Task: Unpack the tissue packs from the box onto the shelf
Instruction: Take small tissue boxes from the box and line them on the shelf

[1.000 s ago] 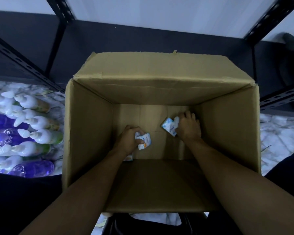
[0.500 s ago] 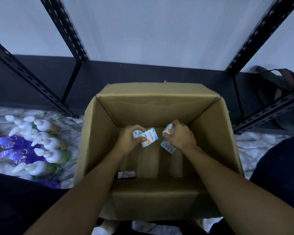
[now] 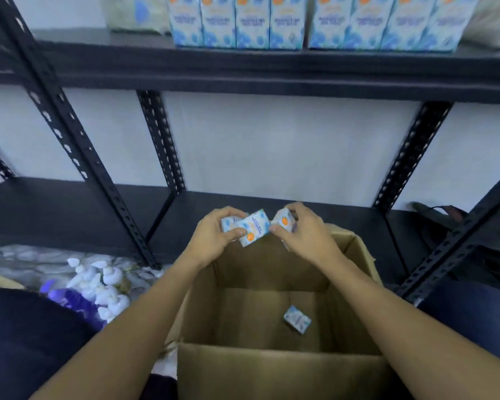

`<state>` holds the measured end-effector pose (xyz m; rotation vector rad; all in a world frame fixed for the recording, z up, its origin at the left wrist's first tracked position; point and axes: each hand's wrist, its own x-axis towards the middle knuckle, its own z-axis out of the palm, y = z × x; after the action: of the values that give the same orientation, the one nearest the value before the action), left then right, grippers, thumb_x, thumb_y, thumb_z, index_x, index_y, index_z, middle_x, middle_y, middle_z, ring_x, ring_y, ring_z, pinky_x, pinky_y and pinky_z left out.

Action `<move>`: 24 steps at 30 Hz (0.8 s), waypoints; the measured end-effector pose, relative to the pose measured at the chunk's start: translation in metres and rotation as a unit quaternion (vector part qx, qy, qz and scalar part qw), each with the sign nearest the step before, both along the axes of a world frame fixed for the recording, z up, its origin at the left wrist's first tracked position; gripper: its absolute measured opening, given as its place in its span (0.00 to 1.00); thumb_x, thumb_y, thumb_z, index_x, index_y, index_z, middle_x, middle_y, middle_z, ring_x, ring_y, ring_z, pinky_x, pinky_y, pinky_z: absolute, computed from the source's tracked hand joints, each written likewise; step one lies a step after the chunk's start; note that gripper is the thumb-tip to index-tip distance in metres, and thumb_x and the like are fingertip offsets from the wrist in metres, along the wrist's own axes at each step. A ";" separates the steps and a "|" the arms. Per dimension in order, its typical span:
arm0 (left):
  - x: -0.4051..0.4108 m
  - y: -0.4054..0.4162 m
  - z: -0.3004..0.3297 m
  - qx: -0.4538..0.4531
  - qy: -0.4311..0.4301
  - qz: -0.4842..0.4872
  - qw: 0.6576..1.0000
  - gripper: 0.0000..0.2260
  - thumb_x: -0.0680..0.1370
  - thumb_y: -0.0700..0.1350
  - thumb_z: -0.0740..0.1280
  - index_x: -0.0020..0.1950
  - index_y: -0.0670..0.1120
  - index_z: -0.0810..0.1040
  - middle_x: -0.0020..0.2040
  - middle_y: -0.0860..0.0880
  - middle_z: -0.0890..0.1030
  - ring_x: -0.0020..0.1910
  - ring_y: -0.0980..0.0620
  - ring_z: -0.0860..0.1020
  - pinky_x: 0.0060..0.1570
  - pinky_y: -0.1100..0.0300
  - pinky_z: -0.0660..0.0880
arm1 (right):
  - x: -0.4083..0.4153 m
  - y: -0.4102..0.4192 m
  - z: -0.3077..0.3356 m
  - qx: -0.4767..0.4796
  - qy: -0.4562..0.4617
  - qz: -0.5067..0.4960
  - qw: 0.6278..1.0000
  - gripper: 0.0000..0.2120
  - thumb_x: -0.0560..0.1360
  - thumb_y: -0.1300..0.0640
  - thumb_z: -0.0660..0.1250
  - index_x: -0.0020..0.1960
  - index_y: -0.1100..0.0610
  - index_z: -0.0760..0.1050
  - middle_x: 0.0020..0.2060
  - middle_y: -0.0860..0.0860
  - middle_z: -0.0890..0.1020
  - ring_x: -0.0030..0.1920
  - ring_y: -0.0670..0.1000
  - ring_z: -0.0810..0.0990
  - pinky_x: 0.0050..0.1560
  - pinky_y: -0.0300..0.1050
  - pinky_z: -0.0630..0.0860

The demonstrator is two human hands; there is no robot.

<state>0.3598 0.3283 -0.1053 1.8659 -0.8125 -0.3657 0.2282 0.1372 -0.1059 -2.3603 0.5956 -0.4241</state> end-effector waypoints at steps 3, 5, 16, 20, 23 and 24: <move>0.006 0.010 0.035 -0.041 -0.025 0.007 0.999 0.11 0.73 0.43 0.75 0.51 0.58 0.82 0.56 0.52 0.80 0.54 0.54 0.80 0.50 0.53 0.81 | 0.005 0.009 0.041 -0.003 -0.047 0.022 0.999 0.27 0.72 0.40 0.72 0.66 0.50 0.70 0.58 0.48 0.78 0.54 0.47 0.78 0.54 0.47 0.79; 0.012 0.019 0.056 -0.064 -0.046 0.009 0.997 0.12 0.74 0.42 0.74 0.51 0.58 0.82 0.57 0.51 0.80 0.54 0.52 0.80 0.52 0.51 0.80 | 0.007 0.016 0.067 0.000 -0.084 0.039 0.996 0.29 0.72 0.41 0.72 0.68 0.50 0.69 0.58 0.48 0.78 0.54 0.46 0.78 0.55 0.45 0.78; 0.044 0.069 0.184 -0.160 -0.125 0.068 0.977 0.11 0.75 0.43 0.73 0.53 0.57 0.81 0.58 0.51 0.80 0.57 0.51 0.80 0.44 0.61 0.79 | 0.036 0.054 0.194 -0.127 -0.178 0.095 0.971 0.16 0.76 0.40 0.67 0.59 0.41 0.65 0.53 0.47 0.77 0.49 0.48 0.78 0.46 0.52 0.81; 0.064 0.084 0.227 -0.162 -0.166 0.103 0.967 0.11 0.75 0.47 0.73 0.55 0.60 0.80 0.59 0.51 0.80 0.57 0.51 0.80 0.51 0.46 0.80 | 0.059 0.069 0.238 -0.160 -0.215 0.121 0.956 0.15 0.76 0.39 0.66 0.59 0.41 0.67 0.52 0.46 0.78 0.49 0.47 0.77 0.48 0.50 0.78; 0.076 0.086 0.256 -0.187 -0.178 0.122 0.958 0.11 0.75 0.46 0.73 0.54 0.59 0.81 0.57 0.52 0.81 0.54 0.52 0.81 0.47 0.47 0.82 | 0.076 0.080 0.268 -0.191 -0.225 0.128 0.947 0.16 0.77 0.40 0.66 0.61 0.43 0.67 0.55 0.48 0.78 0.51 0.48 0.77 0.51 0.49 0.76; 0.080 0.085 0.265 -0.195 -0.180 0.131 0.955 0.10 0.75 0.45 0.73 0.54 0.58 0.81 0.57 0.52 0.81 0.54 0.52 0.81 0.46 0.49 0.82 | 0.082 0.083 0.277 -0.203 -0.227 0.126 0.944 0.17 0.77 0.41 0.65 0.62 0.44 0.67 0.55 0.48 0.77 0.51 0.49 0.76 0.51 0.49 0.76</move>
<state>0.4398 0.4134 0.1596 1.6532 -0.7948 0.2954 0.3102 0.2200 0.1716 -2.5453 -0.0173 -1.0122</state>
